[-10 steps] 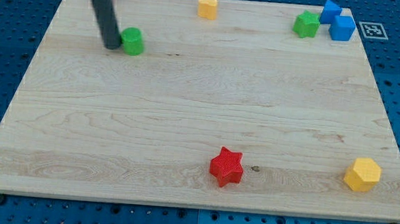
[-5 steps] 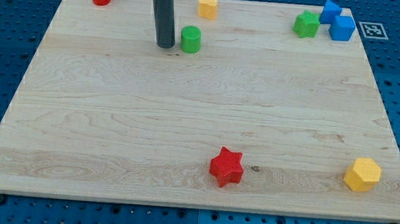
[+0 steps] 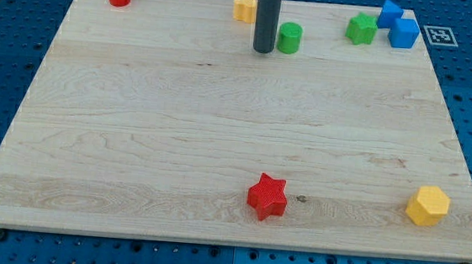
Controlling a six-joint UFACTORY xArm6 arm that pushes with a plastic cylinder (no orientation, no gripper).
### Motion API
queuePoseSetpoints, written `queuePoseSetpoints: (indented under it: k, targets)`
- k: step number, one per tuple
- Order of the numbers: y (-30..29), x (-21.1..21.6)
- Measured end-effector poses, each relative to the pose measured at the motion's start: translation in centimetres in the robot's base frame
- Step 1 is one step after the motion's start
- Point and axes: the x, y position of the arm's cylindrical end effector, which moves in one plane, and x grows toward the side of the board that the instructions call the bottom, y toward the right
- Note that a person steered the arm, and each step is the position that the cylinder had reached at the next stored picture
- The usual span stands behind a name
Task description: Move the green circle to the green star
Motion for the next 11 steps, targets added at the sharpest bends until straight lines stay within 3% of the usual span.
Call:
queuePoseSetpoints:
  k: [3, 6, 8, 11]
  targets:
    - [10.6, -1.6]
    - [3.5, -3.9]
    - [3.7, -6.3]
    - [9.6, -7.3]
